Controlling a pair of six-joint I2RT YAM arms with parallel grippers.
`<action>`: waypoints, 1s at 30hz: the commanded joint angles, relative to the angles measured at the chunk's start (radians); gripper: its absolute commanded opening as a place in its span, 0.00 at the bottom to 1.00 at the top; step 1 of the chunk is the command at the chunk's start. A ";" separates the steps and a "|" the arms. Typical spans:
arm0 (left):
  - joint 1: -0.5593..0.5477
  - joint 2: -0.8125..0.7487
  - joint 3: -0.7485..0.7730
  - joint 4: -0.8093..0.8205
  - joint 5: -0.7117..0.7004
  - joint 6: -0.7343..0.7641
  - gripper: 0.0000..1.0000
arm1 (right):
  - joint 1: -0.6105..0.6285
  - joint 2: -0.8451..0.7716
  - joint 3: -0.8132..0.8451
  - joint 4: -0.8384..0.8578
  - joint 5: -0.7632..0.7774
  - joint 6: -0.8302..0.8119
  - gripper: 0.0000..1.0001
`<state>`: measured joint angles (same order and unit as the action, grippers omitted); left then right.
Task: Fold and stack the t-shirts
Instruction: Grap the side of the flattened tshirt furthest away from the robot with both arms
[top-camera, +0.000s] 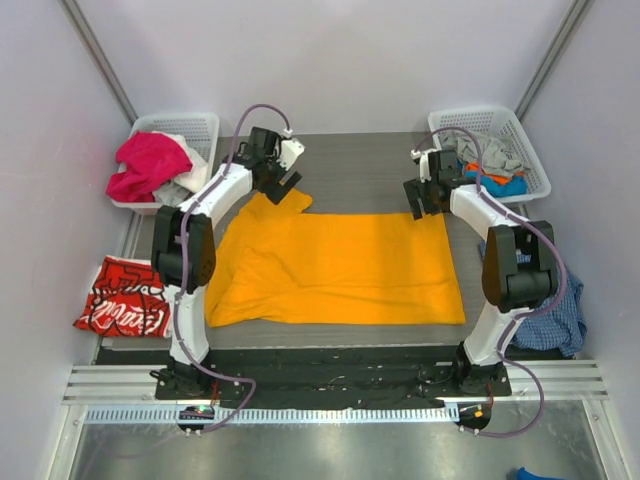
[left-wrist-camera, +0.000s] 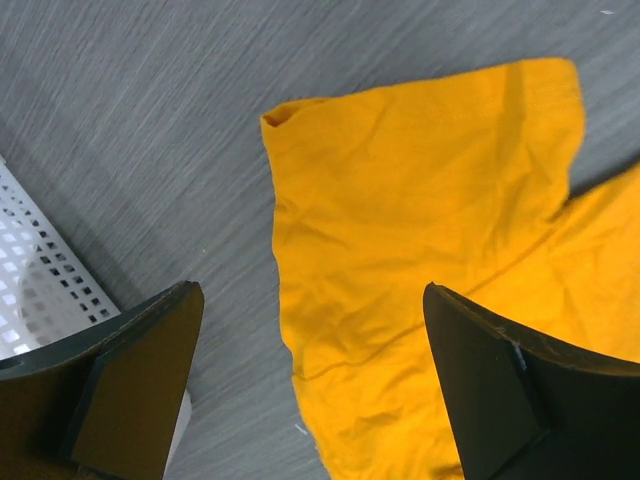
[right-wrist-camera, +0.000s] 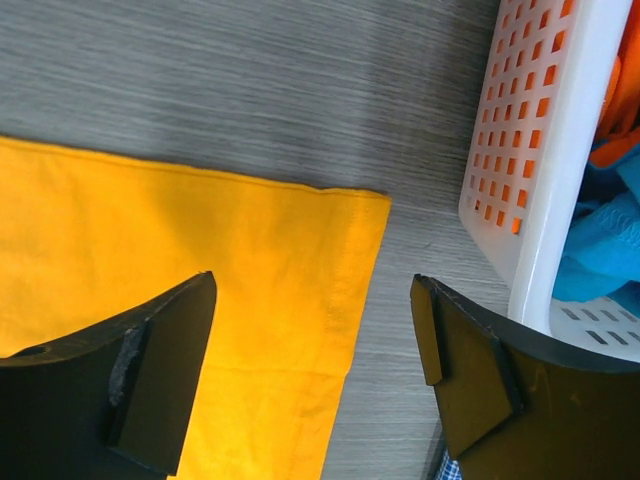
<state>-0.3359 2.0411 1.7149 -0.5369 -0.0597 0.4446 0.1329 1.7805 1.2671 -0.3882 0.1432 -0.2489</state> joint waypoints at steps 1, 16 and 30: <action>0.020 0.074 0.124 -0.037 0.024 -0.024 1.00 | -0.015 0.020 0.069 0.015 -0.019 0.059 0.87; 0.083 0.412 0.603 -0.238 0.165 -0.014 0.96 | -0.053 0.039 0.072 0.012 -0.030 0.062 0.95; 0.110 0.495 0.653 -0.270 0.245 0.023 0.71 | -0.053 0.010 0.018 0.009 -0.048 0.037 0.95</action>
<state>-0.2321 2.5252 2.3074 -0.7937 0.1463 0.4427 0.0837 1.8202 1.3014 -0.3889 0.1150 -0.2070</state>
